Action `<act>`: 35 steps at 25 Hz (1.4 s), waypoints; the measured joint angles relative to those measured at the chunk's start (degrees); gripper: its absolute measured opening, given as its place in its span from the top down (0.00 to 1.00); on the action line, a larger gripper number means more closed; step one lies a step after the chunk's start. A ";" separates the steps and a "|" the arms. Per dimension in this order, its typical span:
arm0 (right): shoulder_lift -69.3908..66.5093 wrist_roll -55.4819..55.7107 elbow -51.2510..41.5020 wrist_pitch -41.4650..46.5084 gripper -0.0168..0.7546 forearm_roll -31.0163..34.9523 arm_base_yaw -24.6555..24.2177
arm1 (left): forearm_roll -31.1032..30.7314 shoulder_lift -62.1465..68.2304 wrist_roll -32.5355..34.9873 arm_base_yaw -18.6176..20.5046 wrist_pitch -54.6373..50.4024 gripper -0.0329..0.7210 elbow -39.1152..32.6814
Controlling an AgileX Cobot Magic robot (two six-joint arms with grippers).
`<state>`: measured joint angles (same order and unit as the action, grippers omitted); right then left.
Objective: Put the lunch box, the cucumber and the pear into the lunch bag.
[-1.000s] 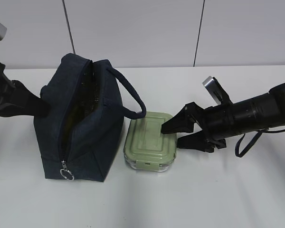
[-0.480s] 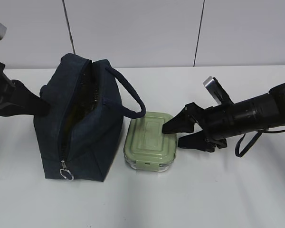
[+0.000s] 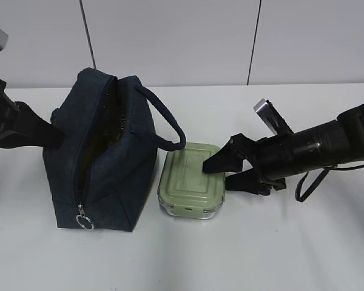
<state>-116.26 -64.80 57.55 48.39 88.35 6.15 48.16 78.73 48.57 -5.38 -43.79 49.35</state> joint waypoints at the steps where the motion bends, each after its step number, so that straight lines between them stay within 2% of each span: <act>1: 0.00 0.00 0.00 -0.31 0.21 0.00 0.22 | 0.00 0.00 0.00 0.00 0.00 0.95 0.00; 28: -0.85 -0.42 0.00 -3.20 0.21 0.26 1.56 | 0.00 0.00 0.00 0.00 0.00 0.95 0.00; 33: -3.79 -0.42 0.22 1.34 0.28 2.03 1.56 | 0.00 0.00 0.00 0.00 0.00 0.95 0.00; 35: -4.29 -0.55 0.34 2.87 0.40 3.30 1.58 | 0.00 0.00 0.00 0.00 0.00 0.95 0.00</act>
<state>-120.55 -65.35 57.89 51.25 91.65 7.73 48.16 78.73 48.57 -5.38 -43.79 49.35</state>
